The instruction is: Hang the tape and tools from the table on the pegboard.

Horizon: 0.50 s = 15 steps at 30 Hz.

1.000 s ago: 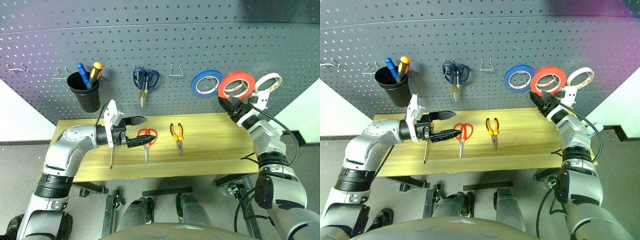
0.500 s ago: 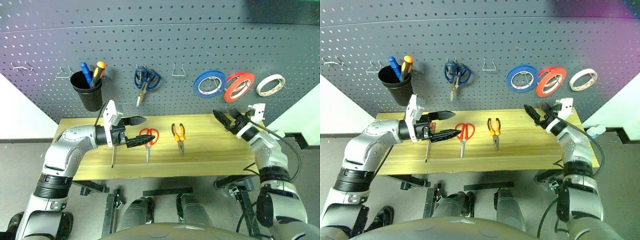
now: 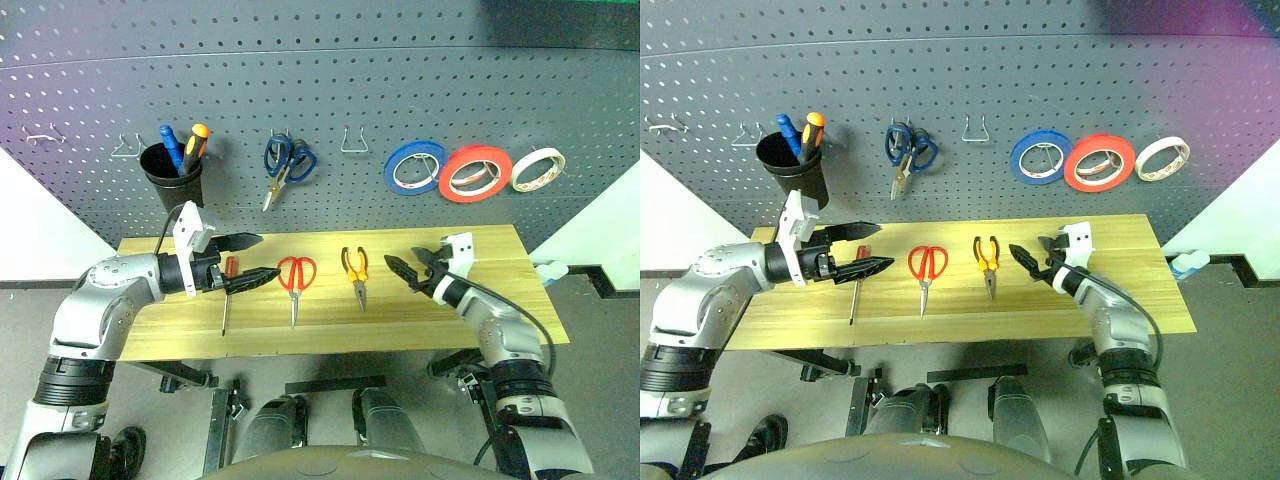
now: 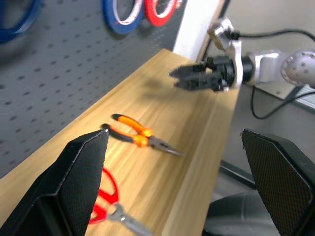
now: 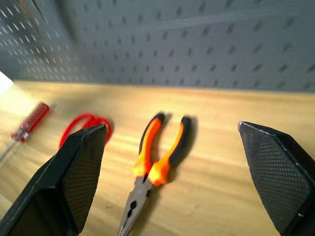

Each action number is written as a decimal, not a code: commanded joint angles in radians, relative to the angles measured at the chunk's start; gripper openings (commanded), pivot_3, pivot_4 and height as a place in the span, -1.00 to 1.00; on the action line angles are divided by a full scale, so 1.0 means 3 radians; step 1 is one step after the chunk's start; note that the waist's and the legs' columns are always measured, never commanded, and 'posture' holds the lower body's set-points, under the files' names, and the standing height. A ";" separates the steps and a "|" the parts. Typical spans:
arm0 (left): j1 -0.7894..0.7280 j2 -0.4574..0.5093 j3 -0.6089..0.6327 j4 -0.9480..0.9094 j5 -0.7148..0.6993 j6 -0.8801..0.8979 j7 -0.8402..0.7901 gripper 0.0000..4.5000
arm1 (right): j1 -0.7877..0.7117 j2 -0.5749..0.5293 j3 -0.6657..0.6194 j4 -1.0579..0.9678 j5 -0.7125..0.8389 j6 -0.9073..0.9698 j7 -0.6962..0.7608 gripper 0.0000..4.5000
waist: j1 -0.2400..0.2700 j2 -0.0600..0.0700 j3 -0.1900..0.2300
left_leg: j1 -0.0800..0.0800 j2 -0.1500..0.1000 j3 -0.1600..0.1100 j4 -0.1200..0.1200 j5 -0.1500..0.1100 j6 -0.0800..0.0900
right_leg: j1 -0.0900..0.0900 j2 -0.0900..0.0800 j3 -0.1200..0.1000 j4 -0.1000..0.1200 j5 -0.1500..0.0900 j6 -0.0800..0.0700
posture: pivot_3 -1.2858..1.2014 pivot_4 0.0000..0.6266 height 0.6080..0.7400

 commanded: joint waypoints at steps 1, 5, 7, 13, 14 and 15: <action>0.0054 0.0086 0.0155 -0.0058 -0.0015 -0.0065 -0.0007 1.00 | -0.0140 0.0113 0.0192 -0.0096 -0.0239 0.0098 -0.0312 0.98 | 0.0003 -0.0001 -0.0001 | -0.0001 0.0000 0.0000 0.0000 0.0000 0.0000 | -0.0001 0.0000 0.0000 0.0000 0.0000 0.0000 | 0.01 -0.58 1.00; 0.0106 0.0091 0.0189 -0.0110 -0.0047 -0.0035 0.0025 1.00 | -0.0337 0.0446 0.0151 -0.0215 -0.0296 0.0483 -0.0946 0.98 | -0.0005 -0.0004 -0.0002 | -0.0002 0.0000 0.0000 -0.0004 0.0003 -0.0005 | -0.0009 0.0001 0.0000 0.0005 0.0000 -0.0003 | 0.02 -0.58 1.00; 0.0127 0.0094 0.0193 -0.0134 -0.0050 -0.0035 0.0029 1.00 | -0.0376 0.0550 0.0123 -0.0282 -0.0317 0.0665 -0.1179 0.98 | 0.0005 -0.0004 -0.0003 | -0.0002 0.0000 0.0000 -0.0007 0.0005 -0.0009 | -0.0012 0.0001 0.0000 0.0007 0.0000 -0.0005 | 0.02 -0.58 1.00; 0.0149 0.0072 0.0181 -0.0188 -0.0064 -0.0008 0.0056 1.00 | -0.0472 0.0756 0.0283 -0.0686 -0.0510 0.1313 -0.1699 0.98 | 0.0006 -0.0017 -0.0011 | -0.0003 0.0000 -0.0001 -0.0008 0.0007 -0.0007 | -0.0011 0.0001 -0.0002 0.0005 0.0000 -0.0005 | 0.02 -0.56 1.00; 0.0147 0.0067 0.0178 -0.0191 -0.0063 -0.0006 0.0060 1.00 | -0.0497 0.0775 0.0282 -0.0700 -0.0534 0.1407 -0.1767 0.98 | 0.0005 -0.0017 -0.0011 | -0.0003 0.0000 -0.0001 -0.0007 0.0006 -0.0008 | -0.0012 0.0001 -0.0002 0.0006 0.0000 -0.0006 | 0.02 -0.56 1.00; 0.0143 0.0060 0.0170 -0.0193 -0.0060 -0.0004 0.0063 1.00 | -0.0523 0.0759 0.0390 -0.0759 -0.0600 0.1493 -0.1760 0.98 | 0.0004 -0.0017 -0.0011 | -0.0003 0.0000 -0.0001 -0.0007 0.0006 -0.0009 | -0.0012 0.0001 -0.0002 0.0006 0.0000 -0.0006 | 0.02 -0.55 1.00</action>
